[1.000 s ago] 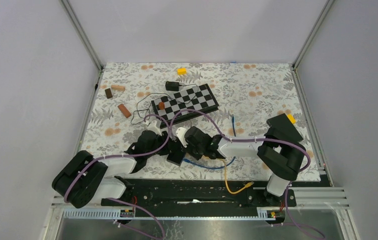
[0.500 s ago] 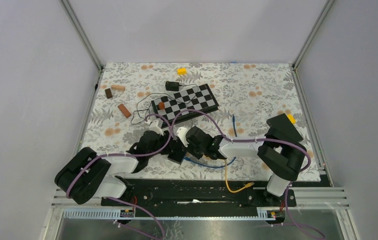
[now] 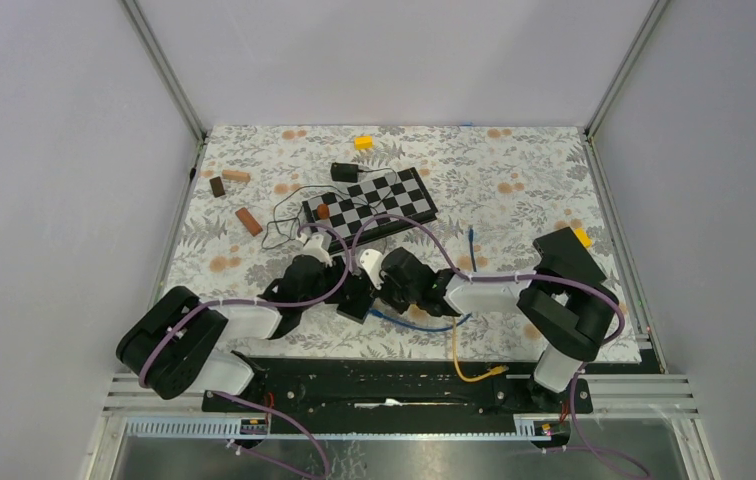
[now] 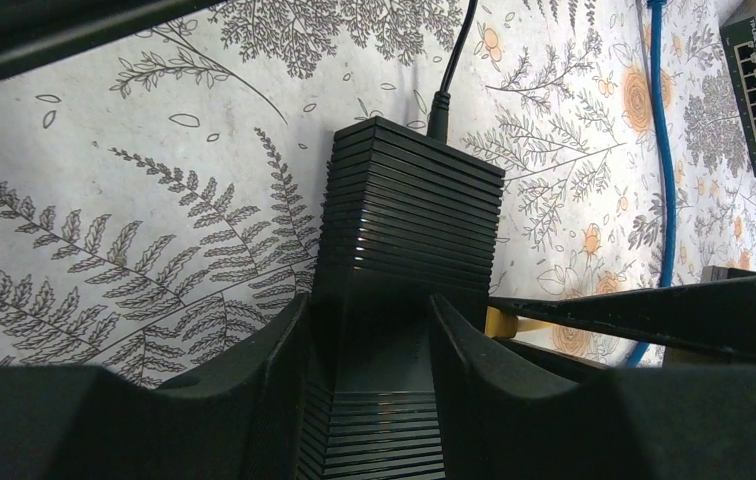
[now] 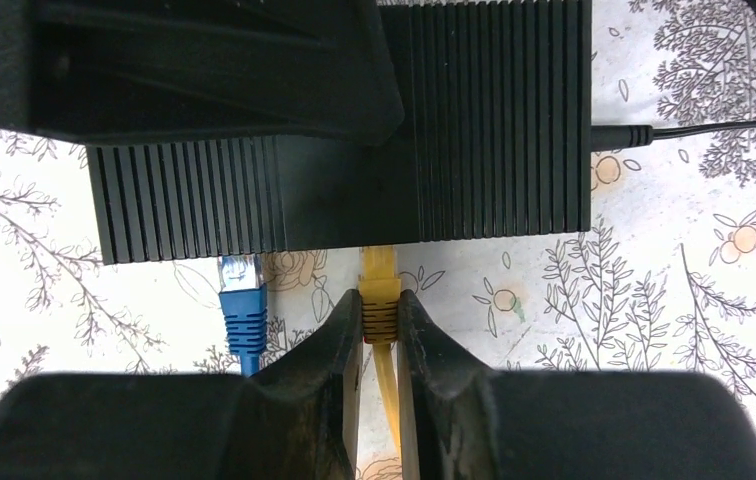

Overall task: Insert the plug into the switch port
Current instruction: Insert the connector into the switch port.

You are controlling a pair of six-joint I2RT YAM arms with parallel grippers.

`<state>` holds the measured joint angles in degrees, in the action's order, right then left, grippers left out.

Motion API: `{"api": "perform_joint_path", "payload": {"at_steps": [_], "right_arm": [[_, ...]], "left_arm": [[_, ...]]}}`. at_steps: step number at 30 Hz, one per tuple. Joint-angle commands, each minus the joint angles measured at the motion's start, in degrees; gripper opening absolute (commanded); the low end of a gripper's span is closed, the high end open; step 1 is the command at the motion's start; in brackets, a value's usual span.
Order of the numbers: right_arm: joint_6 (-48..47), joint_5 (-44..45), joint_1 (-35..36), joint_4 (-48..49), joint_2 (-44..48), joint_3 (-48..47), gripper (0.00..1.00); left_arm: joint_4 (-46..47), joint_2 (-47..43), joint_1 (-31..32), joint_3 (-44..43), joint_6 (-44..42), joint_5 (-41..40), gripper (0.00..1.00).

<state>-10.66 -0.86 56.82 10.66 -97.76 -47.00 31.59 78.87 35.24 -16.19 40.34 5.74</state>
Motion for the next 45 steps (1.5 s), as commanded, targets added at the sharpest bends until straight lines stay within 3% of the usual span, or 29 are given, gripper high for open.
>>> {"api": "perform_joint_path", "payload": {"at_steps": [1,10,21,25,33,41,45], "right_arm": [[0.62,-10.86,-0.13,21.12,5.07,-7.35,0.0],[-0.55,-6.08,-0.11,19.98,2.91,-0.27,0.0],[-8.03,-6.83,-0.14,10.97,1.25,1.36,0.08],[-10.42,-8.44,-0.26,7.81,0.14,-1.05,0.17],[-10.52,-10.57,-0.68,1.54,1.26,-2.92,0.47],[-3.08,-3.77,-1.84,-4.09,8.32,-3.34,0.5],[6.14,2.57,-2.28,-15.07,12.6,-6.74,0.55]], "left_arm": [[-8.05,0.93,5.46,0.15,1.92,16.97,0.43],[-11.52,-1.39,3.82,-0.44,1.9,12.34,0.42],[-16.81,-2.71,-3.25,-5.12,0.8,4.6,0.58],[-18.21,-4.12,-4.57,-6.08,0.41,3.03,0.6],[-21.92,-6.98,-7.16,-6.92,-0.9,0.81,0.61],[-28.51,-11.5,-8.7,-9.64,-2.52,-2.83,0.64],[-32.97,-15.22,-8.7,-13.56,-4.35,-5.42,0.69]]}}
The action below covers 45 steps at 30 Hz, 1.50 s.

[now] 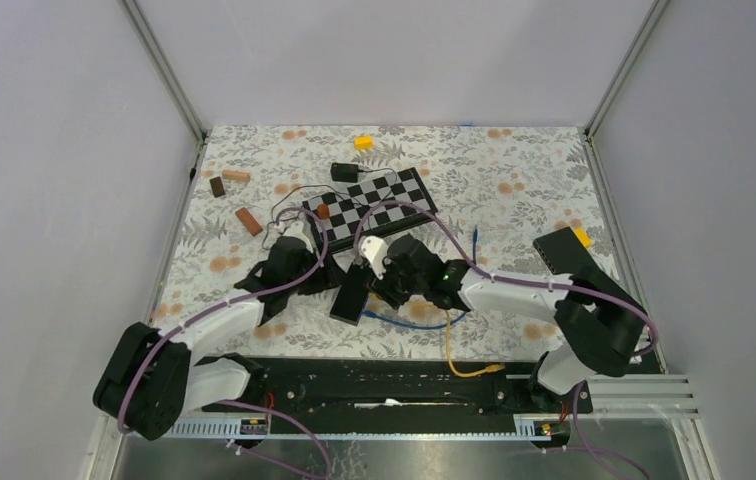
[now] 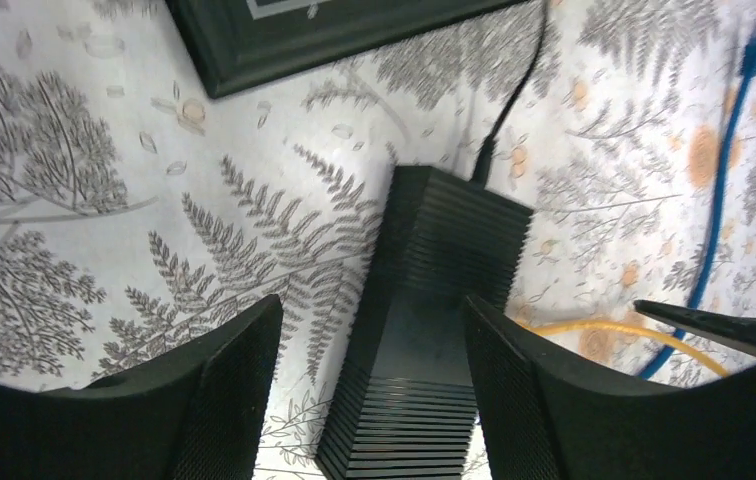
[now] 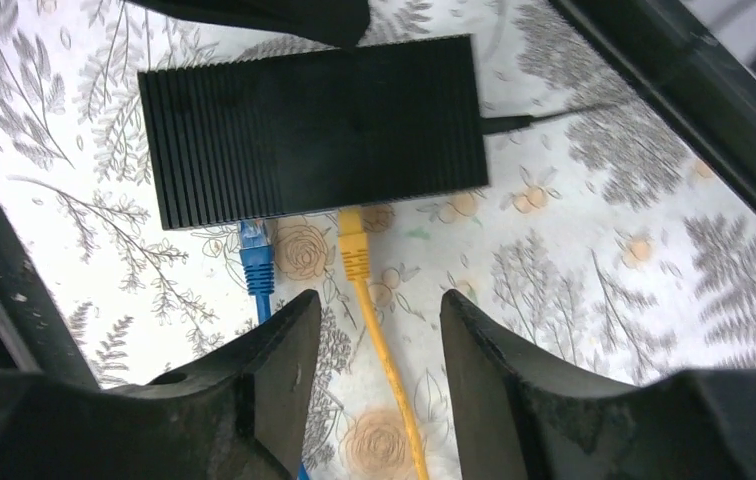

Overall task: Insert the plug into the switch port
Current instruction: Insert the connector into the switch port.

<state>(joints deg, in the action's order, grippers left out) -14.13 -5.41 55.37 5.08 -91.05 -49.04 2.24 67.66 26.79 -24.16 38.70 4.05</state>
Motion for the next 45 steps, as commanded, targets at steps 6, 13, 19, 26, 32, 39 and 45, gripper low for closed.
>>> {"api": "perform_joint_path", "payload": {"at_steps": [6,13,19,26,32,39,45], "right_arm": [[27.31,16.15,-2.81,-21.65,14.88,-6.47,0.67],[43.3,12.72,-17.23,-37.11,21.18,-9.32,0.69],[42.18,11.8,-23.86,-37.5,23.16,-10.11,0.69],[40.97,12.66,-24.65,-37.51,24.55,-9.7,0.69],[41.41,12.83,-24.77,-36.2,25.98,-8.09,0.69],[42.43,12.78,-24.73,-34.74,29.26,-4.87,0.69],[40.72,11.68,-24.72,-34.7,30.74,-4.19,0.69]], "left_arm": [[-4.66,-5.63,-0.12,-11.58,-7.84,1.18,0.74],[-3.84,-2.79,12.39,-17.54,-14.58,-2.75,0.77],[3.87,-2.53,28.5,-11.96,-20.09,-13.03,0.83],[17.6,-4.96,42.8,-3.63,-24.36,-16.48,0.89],[19.58,2.25,46.64,-7.01,-11.95,-13.41,0.9],[20.51,10.8,51.87,-9.6,-4.98,-12.89,0.9],[23.63,14.85,54.26,-11.22,-4.17,-10.33,0.89]]}}
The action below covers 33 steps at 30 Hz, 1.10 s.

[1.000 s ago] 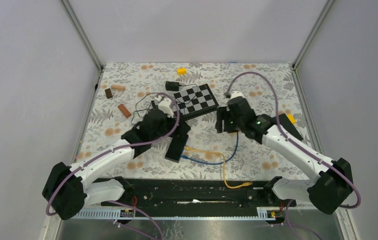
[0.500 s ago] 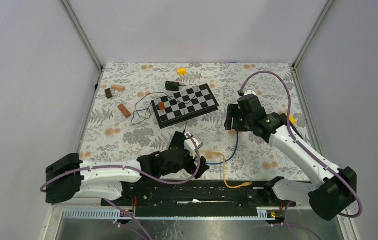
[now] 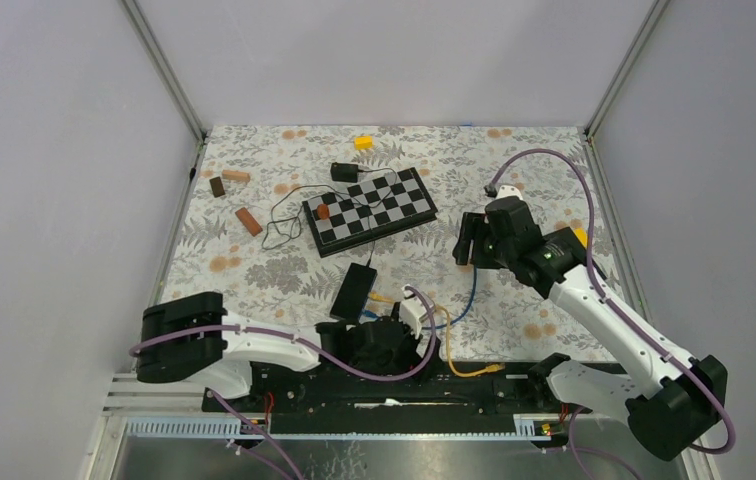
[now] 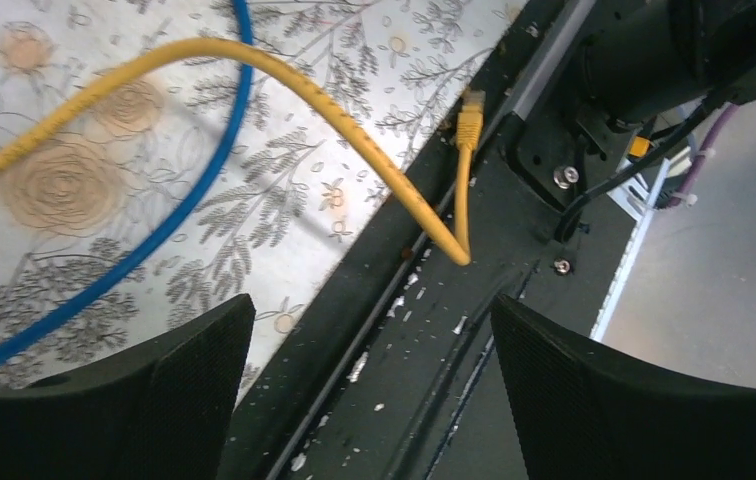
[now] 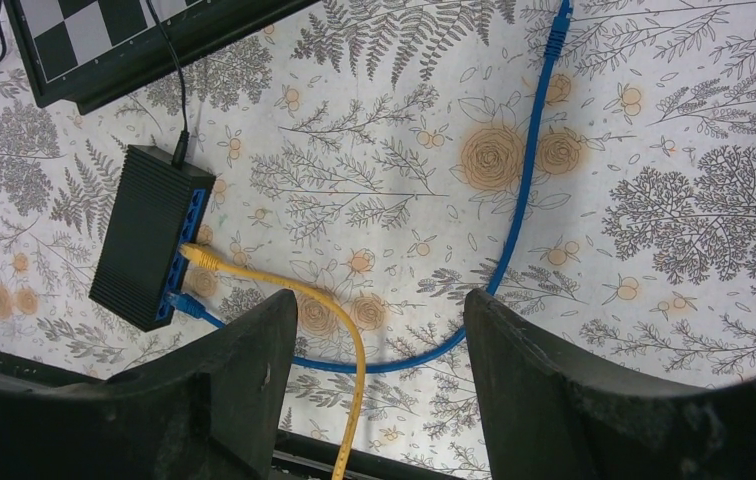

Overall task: Insert the plug into the switch port
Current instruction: Insert the connector into the switch port, then pick up the connector from the center of the board.

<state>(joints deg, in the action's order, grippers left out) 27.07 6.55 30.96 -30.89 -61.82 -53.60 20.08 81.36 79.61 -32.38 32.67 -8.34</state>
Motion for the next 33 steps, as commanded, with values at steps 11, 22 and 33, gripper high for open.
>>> {"api": "perform_joint_path", "payload": {"at_steps": [11,22,33], "right_arm": [[-1.03,1.1,-0.36,1.98,4.1,1.84,0.69],[-1.93,3.54,-0.34,2.15,5.27,1.51,0.69],[-2.41,4.52,-0.35,2.83,3.17,0.18,0.69]], "left_arm": [[7.53,8.91,1.51,-8.29,-1.45,4.42,0.68],[-1.72,11.98,-2.44,-14.54,0.99,6.61,0.38],[-9.03,9.85,-16.88,-19.6,1.81,24.18,0.11]]}}
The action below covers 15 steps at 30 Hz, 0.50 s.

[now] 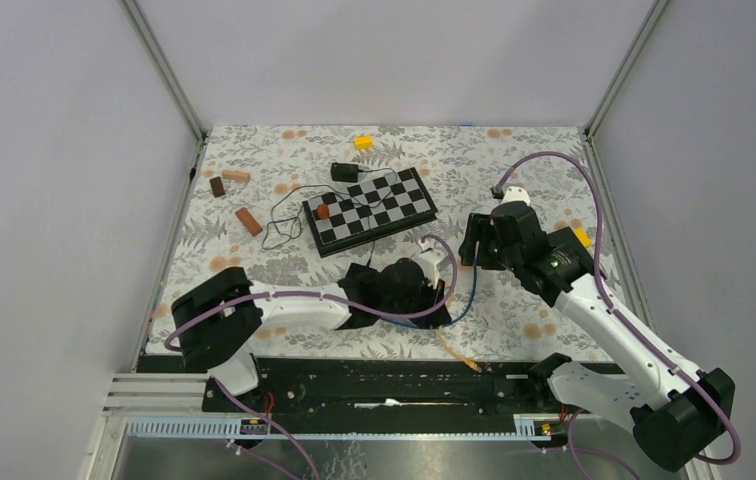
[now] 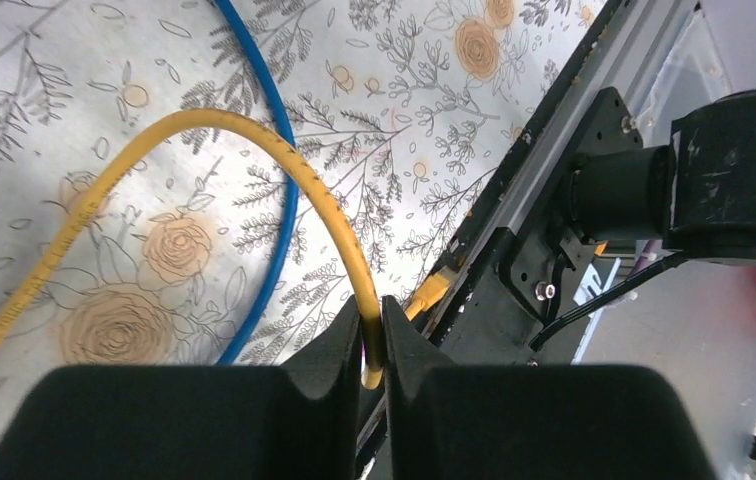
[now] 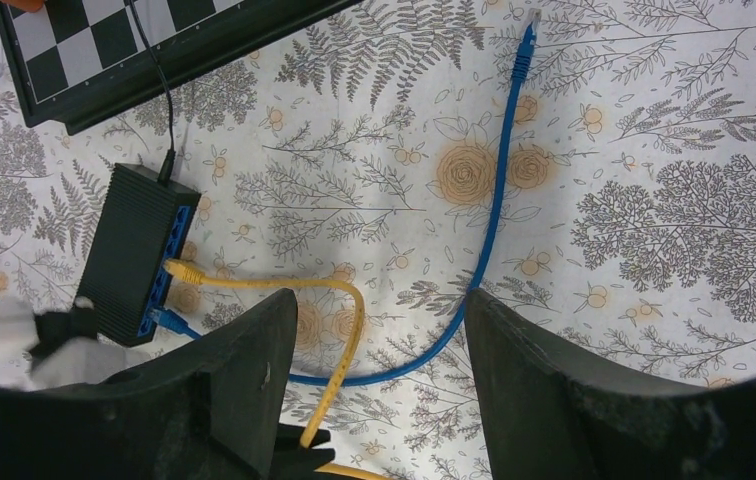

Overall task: Insert the plug into the switch port
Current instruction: Pick up the connector from the center of the board.

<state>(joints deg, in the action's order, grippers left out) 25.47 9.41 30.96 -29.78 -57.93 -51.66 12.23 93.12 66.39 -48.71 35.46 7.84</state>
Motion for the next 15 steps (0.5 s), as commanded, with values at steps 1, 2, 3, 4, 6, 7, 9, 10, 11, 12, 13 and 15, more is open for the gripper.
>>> {"api": "perform_joint_path", "payload": {"at_steps": [1,2,3,4,6,7,9,10,11,12,13,15], "right_arm": [[-0.84,1.73,-0.32,1.76,-0.9,-1.85,0.69],[-0.85,1.61,-0.29,1.87,-1.1,-1.94,0.69],[-0.81,1.51,-0.29,1.93,-1.38,-1.95,0.69],[-0.8,1.48,-0.35,2.1,-1.66,-2.0,0.69],[-0.84,1.26,-0.35,2.18,-2.06,-2.04,0.7],[-0.98,1.28,-0.36,2.17,-2.31,-2.12,0.7],[-1.16,1.95,-0.4,2.24,-2.63,-2.22,0.7],[-1.14,2.46,-0.41,2.3,-2.77,-2.2,0.7],[-1.25,3.04,-0.46,2.2,-2.94,-2.23,0.7],[-1.29,3.52,-0.43,2.17,-3.16,-2.18,0.7],[-1.38,4.04,-0.53,2.18,-3.35,-2.16,0.7],[-1.11,4.43,-0.8,2.16,-4.13,-2.11,0.7]], "left_arm": [[-1.43,-2.01,-4.54,-3.65,-1.12,10.26,0.11],[-1.59,-1.99,-6.36,-4.0,-1.23,12.36,0.11],[-1.79,-2.02,-7.55,-4.5,-1.53,14.64,0.11],[-2.15,-1.92,-8.75,-5.0,-2.03,16.67,0.11],[-4.66,-1.31,-10.46,-6.89,-4.38,19.52,0.11],[-7.39,-0.74,-10.98,-8.51,-6.34,19.96,0.11],[-13.96,0.7,-11.68,-12.28,-11.18,18.64,0.11],[-17.57,1.54,-11.92,-14.37,-13.39,17.94,0.11],[-20.8,2.32,-12.04,-16.39,-15.71,16.24,0.11],[-23.96,3.05,-12.08,-18.39,-17.8,14.82,0.11],[-26.53,3.76,-12.14,-20.1,-20.09,13.38,0.11],[-30.92,4.91,-12.11,-23.67,-23.83,9.93,0.11]]}}
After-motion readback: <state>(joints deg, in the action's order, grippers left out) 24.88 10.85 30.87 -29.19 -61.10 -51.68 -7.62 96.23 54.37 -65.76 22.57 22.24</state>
